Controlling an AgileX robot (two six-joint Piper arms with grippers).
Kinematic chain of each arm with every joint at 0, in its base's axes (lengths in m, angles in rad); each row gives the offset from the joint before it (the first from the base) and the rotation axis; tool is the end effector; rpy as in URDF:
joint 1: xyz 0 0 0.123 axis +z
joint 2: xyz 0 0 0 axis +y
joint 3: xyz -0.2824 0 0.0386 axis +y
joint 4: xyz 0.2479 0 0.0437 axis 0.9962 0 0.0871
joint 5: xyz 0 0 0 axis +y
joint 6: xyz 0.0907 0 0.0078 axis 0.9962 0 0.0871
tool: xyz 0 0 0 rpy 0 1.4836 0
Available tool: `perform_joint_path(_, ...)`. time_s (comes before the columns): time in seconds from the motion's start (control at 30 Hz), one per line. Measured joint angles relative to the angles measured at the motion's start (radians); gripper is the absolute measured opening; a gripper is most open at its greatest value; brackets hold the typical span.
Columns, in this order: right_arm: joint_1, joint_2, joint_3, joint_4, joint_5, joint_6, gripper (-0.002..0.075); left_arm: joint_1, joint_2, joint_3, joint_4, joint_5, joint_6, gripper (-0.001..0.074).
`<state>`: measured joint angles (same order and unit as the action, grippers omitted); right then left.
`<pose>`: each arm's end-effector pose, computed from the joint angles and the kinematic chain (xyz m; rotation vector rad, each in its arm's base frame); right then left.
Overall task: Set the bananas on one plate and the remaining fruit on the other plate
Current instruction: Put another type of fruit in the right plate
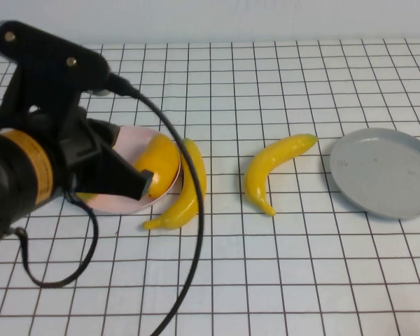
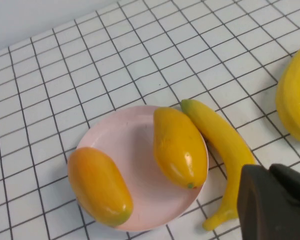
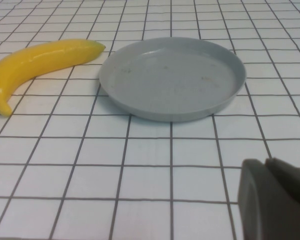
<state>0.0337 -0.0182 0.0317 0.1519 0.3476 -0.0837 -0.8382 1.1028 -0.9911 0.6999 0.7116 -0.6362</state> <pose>0.0528 0.0065 0.1724 -0.0126 1.8421 0.1125 0.1797 -0.1424 0.3610 0.5646 2.0392 -0.0644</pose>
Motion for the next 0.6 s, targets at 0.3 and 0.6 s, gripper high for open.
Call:
perform_joint_path(0.3, 0.0, 0.0, 0.0, 0.0, 0.0, 0.0, -0.0016, 0.133, -0.231, 0.222, 0.0, -0.08, -0.012, -0.0002)
perform_joint_path(0.6, 0.0, 0.0, 0.0, 0.0, 0.0, 0.0, -0.0016, 0.326, -0.573, 0.513, -0.009, -0.167, -0.01, -0.0002)
